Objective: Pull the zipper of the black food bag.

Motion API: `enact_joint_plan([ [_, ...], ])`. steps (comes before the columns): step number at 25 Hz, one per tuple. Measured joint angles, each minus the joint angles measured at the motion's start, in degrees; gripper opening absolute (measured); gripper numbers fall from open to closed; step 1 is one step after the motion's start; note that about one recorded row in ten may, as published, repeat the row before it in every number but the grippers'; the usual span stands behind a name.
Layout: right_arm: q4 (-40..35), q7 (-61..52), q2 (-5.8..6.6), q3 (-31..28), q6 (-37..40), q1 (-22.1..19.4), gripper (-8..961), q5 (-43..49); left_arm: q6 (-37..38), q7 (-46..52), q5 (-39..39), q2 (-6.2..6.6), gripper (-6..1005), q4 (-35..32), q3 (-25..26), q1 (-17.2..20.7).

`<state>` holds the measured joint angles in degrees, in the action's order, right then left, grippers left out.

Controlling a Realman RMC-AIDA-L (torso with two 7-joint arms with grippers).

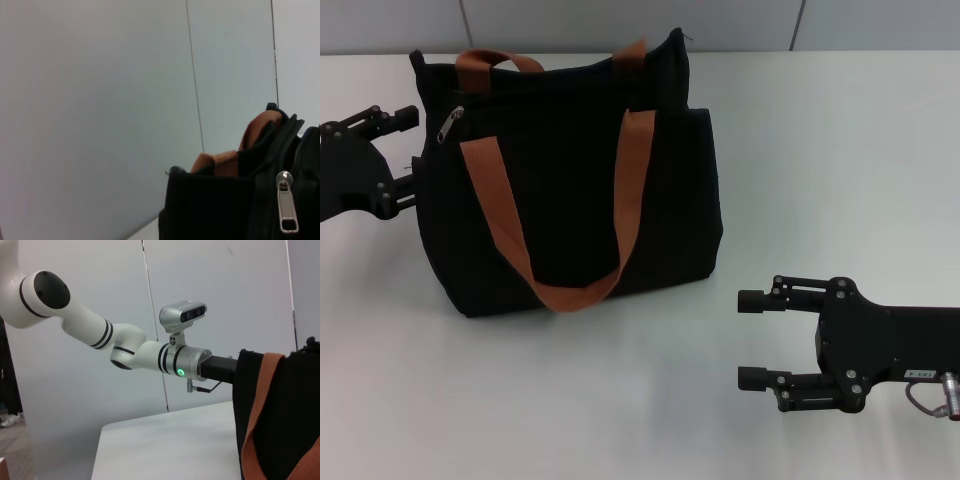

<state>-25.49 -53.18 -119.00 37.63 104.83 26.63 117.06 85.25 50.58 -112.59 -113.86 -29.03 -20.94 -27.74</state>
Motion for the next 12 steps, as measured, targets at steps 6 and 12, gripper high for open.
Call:
enact_joint_plan([
  [6, 0.00, -0.54, 0.00, -0.09, 0.02, 0.18, 745, -0.06, 0.71, -3.05, 1.04, -0.21, 720, -0.03, 0.27, 0.45],
  [12, 0.00, -0.64, 0.00, -0.15, 0.03, 0.33, 744, -0.15, 1.33, -4.62, 2.87, -0.42, 501, -0.06, 0.36, 1.37],
])
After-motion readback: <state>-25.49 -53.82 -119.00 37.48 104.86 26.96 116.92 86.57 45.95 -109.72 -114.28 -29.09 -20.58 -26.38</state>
